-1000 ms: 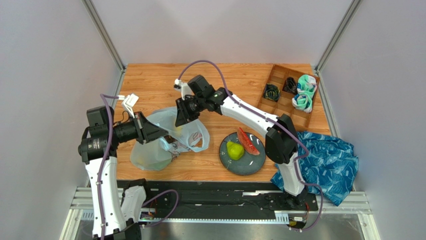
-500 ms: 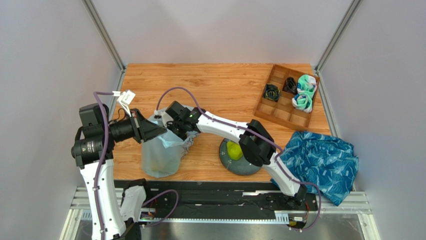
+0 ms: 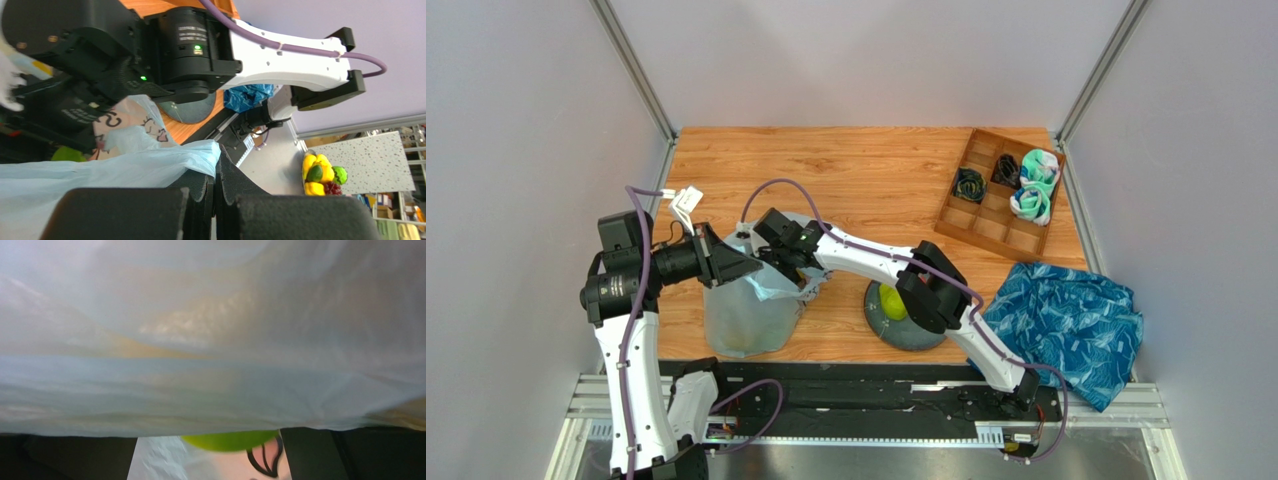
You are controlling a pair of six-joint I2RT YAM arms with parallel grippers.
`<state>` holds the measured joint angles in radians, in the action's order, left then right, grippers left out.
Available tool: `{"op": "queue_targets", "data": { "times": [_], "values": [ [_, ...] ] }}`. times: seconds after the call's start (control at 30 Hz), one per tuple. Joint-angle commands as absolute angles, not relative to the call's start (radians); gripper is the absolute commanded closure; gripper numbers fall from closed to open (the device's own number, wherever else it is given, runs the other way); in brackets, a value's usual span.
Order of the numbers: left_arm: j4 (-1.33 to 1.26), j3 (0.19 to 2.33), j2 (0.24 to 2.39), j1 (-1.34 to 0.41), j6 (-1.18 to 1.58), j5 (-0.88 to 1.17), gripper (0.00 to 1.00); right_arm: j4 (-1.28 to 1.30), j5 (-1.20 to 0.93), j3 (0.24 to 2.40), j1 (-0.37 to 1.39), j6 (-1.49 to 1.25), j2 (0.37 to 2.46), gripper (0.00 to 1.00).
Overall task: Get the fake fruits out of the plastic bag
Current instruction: Take out the fake fruit from the plastic bag.
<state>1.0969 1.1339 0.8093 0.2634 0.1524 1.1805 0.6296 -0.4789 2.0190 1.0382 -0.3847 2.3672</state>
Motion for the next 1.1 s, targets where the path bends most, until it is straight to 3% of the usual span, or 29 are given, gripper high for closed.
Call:
{"op": "queue_targets", "data": {
  "times": [0.0,0.17,0.27,0.37,0.4,0.5,0.6,0.77,0.9,1.07],
  "values": [
    [1.164,1.112,0.785,0.268,0.101,1.247,1.0,0.526,-0.416,2.118,1.063,-0.524,2.439,0.0],
    [1.157,1.069,0.775,0.27,0.1,1.25,1.0,0.551,-0.344,2.218,1.078,-0.575,2.54,0.0],
    [1.151,1.062,0.767,0.27,0.1,1.229,1.0,0.613,-0.236,2.255,1.086,-0.571,2.591,0.05],
    [1.16,1.072,0.762,0.271,0.094,1.207,1.0,0.612,-0.221,2.232,1.085,-0.536,2.585,0.3],
    [1.16,1.077,0.761,0.273,0.092,1.195,1.0,0.597,-0.235,2.229,1.085,-0.525,2.577,0.47],
    [1.128,1.066,0.755,0.276,0.113,1.166,1.0,0.58,-0.314,2.229,1.075,-0.462,2.513,0.67],
    [1.057,1.049,0.752,0.275,0.149,1.14,1.0,0.595,-0.388,2.217,1.051,-0.388,2.401,0.74],
    [0.94,1.035,0.765,0.276,0.179,1.109,1.0,0.653,-0.55,2.113,0.97,-0.286,2.188,0.75],
    [0.838,1.048,0.802,0.276,0.224,1.108,1.0,0.822,-0.61,2.061,0.925,-0.147,2.1,0.81],
    [0.789,1.069,0.862,0.273,0.235,1.101,1.0,0.749,-0.708,1.954,0.861,-0.175,2.002,0.81]
  ]
}}
